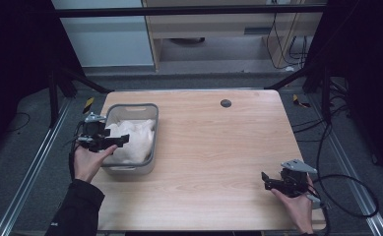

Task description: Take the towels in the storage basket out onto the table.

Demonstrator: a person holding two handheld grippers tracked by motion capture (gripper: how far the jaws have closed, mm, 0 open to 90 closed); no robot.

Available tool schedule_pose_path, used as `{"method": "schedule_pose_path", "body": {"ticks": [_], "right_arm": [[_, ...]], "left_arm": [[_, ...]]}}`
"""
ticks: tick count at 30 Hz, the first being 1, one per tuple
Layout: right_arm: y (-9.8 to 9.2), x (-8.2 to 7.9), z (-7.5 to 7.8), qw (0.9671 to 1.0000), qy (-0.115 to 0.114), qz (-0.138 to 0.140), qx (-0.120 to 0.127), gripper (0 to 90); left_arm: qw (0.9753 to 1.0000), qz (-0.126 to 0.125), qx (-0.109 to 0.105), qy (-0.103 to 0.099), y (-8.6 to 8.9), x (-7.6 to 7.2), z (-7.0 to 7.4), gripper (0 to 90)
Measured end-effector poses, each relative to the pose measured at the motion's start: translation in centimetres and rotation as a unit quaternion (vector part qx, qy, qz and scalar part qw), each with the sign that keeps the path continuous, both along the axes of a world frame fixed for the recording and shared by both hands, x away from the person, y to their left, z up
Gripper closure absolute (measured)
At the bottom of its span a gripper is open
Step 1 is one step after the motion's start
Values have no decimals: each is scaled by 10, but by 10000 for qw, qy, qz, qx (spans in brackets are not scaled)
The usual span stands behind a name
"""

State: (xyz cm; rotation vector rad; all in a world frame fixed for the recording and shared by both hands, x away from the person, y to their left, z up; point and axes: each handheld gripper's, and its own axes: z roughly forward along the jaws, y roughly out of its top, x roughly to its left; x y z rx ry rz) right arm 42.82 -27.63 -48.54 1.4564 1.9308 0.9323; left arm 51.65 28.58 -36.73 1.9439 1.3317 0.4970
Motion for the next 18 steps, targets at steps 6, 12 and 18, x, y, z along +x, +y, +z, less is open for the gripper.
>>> {"method": "schedule_pose_path", "body": {"ticks": [6, 12, 18], "right_arm": [[1, 1, -1, 10000, 62, 19, -27, 69], [2, 2, -3, 9999, 114, 66, -82, 54], [2, 3, -3, 9997, 189, 62, -105, 35]], "left_arm": [[9997, -54, 104, 204, -2, 9, -11, 163], [9990, -86, 189, 389, -3, 18, -23, 104], [9990, -110, 274, 338, -3, 21, -30, 79]]}}
